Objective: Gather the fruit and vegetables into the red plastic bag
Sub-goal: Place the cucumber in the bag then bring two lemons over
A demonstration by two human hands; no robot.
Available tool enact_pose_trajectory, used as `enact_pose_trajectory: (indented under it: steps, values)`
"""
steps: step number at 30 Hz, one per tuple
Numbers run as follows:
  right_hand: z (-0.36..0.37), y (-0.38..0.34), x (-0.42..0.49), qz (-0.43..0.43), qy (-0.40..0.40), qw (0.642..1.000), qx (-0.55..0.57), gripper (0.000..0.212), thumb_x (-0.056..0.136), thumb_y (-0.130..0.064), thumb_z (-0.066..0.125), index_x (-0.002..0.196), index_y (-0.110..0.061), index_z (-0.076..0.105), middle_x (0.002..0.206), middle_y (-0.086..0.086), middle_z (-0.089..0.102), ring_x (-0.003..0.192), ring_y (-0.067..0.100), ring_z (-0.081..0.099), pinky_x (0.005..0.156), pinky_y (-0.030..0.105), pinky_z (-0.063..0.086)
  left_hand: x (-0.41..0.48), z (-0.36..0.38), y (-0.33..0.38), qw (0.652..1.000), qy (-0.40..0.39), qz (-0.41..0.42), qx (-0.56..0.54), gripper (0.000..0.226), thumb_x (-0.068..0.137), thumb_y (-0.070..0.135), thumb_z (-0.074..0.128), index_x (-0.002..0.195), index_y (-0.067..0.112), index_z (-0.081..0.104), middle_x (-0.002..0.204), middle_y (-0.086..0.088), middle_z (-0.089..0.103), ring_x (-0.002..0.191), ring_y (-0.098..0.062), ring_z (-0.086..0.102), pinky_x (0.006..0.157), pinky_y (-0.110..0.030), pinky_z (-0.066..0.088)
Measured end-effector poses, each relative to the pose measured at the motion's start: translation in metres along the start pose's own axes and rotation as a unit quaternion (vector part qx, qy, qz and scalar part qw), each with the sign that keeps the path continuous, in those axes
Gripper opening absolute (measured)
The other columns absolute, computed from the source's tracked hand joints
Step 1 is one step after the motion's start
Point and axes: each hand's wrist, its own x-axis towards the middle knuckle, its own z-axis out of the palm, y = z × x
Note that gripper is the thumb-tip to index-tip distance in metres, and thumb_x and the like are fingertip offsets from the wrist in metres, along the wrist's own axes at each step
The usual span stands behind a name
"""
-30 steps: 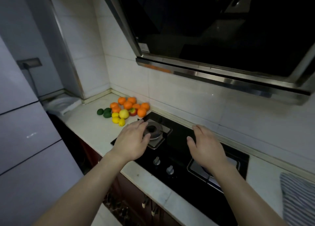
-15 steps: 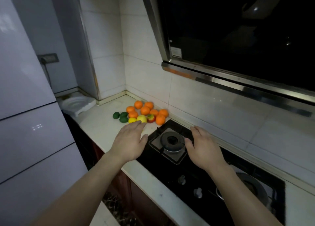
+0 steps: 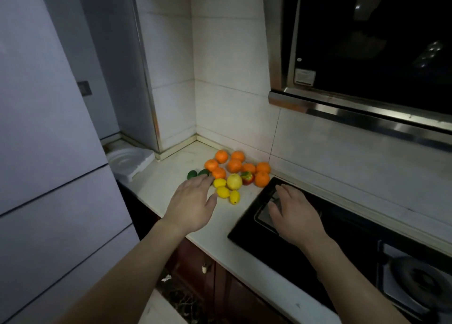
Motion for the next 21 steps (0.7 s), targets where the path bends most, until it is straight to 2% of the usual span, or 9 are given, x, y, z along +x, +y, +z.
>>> enact_pose_trajectory:
  steps: [4,8,13,18,21]
  values:
    - [0.015,-0.009,0.027,0.011,-0.012,1.000,-0.008,0.054,0.098,-0.038,0.039,0.144,-0.010,0.035,0.147,0.008,0.038,0.135,0.023,0.030,0.110,0.026,0.019,0.023,0.014,-0.024,1.000,-0.002,0.015,-0.014,0.067,0.088,0.052,0.026,0.139,0.014,0.048,0.138,-0.008,0.053,0.125,-0.027,0.049,0.106,-0.036,0.036]
    - [0.043,-0.007,0.065,0.013,-0.025,1.000,-0.012,0.053,0.098,-0.036,0.042,0.141,-0.007,0.038,0.141,0.012,0.044,0.131,0.027,0.035,0.108,0.028,0.021,0.054,0.036,-0.048,0.999,-0.020,0.017,-0.024,0.070,0.088,0.054,0.023,0.142,0.015,0.045,0.143,-0.007,0.049,0.130,-0.025,0.045,0.110,-0.037,0.032]
    - [0.096,0.001,0.122,0.026,-0.055,0.998,0.015,0.063,0.093,-0.046,0.033,0.142,-0.007,0.040,0.140,0.014,0.046,0.129,0.030,0.039,0.106,0.035,0.030,0.101,0.070,-0.077,0.998,-0.047,0.029,-0.015,0.070,0.088,0.053,0.024,0.140,0.011,0.046,0.141,-0.008,0.051,0.129,-0.024,0.046,0.109,-0.036,0.032]
    - [0.142,0.015,0.178,0.030,-0.093,0.995,0.023,0.059,0.098,-0.040,0.039,0.145,-0.005,0.034,0.149,0.013,0.036,0.137,0.028,0.030,0.112,0.033,0.020,0.148,0.114,-0.106,0.996,-0.083,0.023,-0.016,0.062,0.093,0.048,0.033,0.140,0.010,0.047,0.142,-0.009,0.050,0.130,-0.026,0.045,0.109,-0.039,0.034]
    - [0.169,0.024,0.203,0.037,-0.123,0.991,0.036,0.058,0.098,-0.039,0.040,0.146,-0.007,0.031,0.150,0.012,0.035,0.138,0.027,0.029,0.112,0.031,0.020,0.168,0.146,-0.120,0.993,-0.112,0.023,-0.018,0.059,0.093,0.046,0.039,0.142,0.013,0.044,0.144,-0.007,0.048,0.132,-0.024,0.043,0.109,-0.036,0.032]
